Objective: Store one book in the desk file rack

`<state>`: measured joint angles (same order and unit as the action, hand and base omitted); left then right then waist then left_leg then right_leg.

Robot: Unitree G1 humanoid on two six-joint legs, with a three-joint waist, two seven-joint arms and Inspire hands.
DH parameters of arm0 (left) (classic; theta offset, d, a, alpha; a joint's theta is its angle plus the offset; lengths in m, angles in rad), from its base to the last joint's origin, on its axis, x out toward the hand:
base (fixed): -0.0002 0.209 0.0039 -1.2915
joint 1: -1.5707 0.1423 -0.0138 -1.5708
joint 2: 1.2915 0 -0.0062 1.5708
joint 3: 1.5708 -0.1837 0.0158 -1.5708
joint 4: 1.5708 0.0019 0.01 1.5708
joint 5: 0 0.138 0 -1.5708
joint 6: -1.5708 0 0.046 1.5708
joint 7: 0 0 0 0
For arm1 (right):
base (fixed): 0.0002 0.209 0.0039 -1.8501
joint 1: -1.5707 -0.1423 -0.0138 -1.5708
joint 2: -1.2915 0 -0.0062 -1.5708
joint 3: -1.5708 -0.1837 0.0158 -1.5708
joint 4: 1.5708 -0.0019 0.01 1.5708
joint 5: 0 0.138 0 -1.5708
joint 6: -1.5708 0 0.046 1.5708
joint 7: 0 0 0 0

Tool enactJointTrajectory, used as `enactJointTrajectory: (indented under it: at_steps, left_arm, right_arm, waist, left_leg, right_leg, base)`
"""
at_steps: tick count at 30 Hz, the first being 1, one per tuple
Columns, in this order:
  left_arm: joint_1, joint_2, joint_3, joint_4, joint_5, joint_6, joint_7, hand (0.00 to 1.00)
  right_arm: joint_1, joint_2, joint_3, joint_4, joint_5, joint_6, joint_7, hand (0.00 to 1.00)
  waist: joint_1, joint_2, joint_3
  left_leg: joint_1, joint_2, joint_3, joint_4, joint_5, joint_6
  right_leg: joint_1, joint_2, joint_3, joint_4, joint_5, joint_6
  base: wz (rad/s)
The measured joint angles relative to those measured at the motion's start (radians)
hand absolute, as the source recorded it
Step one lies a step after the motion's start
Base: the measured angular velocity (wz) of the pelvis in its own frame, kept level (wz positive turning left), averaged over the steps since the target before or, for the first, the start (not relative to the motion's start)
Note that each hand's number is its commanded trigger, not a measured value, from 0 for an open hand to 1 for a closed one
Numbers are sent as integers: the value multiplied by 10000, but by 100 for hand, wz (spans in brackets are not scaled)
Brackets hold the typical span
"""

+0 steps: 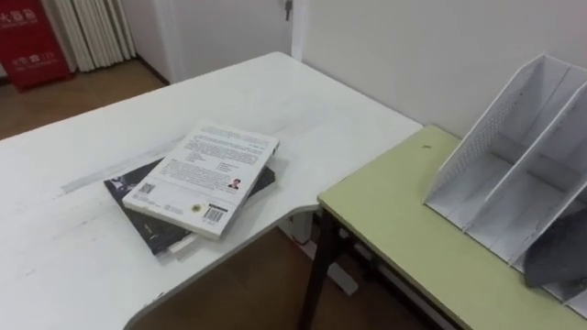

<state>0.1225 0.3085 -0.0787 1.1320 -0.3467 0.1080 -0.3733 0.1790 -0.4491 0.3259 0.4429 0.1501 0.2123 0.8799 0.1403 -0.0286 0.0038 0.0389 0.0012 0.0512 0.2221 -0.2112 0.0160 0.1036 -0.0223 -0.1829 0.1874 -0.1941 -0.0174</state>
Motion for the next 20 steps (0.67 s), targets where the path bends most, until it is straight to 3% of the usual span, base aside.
enactJointTrajectory:
  at_steps: [2, 4, 9, 13, 20]
  left_arm:
    - [49, -97, 66, 33, -35, 1, 116, 0]
    - [163, -277, 531, 155, -18, 8, 264, 0]
    - [332, -488, 939, 181, 43, -5, 678, 0]
    - [517, -720, 1377, 252, 64, -52, 1014, 0]
    - [642, -916, 1567, 280, 161, -42, 1434, 0]
  right_arm:
    - [150, 104, -168, 1552, -80, 6, -210, 0]
    - [323, 709, -1433, 3078, 216, -357, -385, 0]
    - [182, 1450, -2534, 5272, 676, -670, -1985, 0]
    - [-28, 1796, -3049, 6301, 585, -793, -3481, 0]
    - [-337, 2038, -3548, 7309, 181, -1099, -5877, 0]
  waist:
    - [12, 78, -6]
    - [-150, 122, -29]
    - [-384, 154, -43]
    - [-533, 159, -38]
    - [-806, 285, -21]
  left_leg:
    - [1, -42, -2, 12, 7, 2]
    - [-7, -40, -8, 14, 11, -3]
    - [113, -65, 16, 2, 12, -4]
    - [176, -115, -17, 50, 11, 4]
    - [407, -137, 29, -188, 7, 15]
  right_leg:
    - [2, -24, -76, -7, -1, 0]
    - [22, -80, -111, -62, -18, -9]
    - [187, -22, -146, -208, -41, 27]
    - [283, -68, -217, -228, -62, 64]
    - [517, -73, -196, -374, -71, 100]
  base:
    - [0]
    - [0]
    - [12]
    - [4]
    - [2]
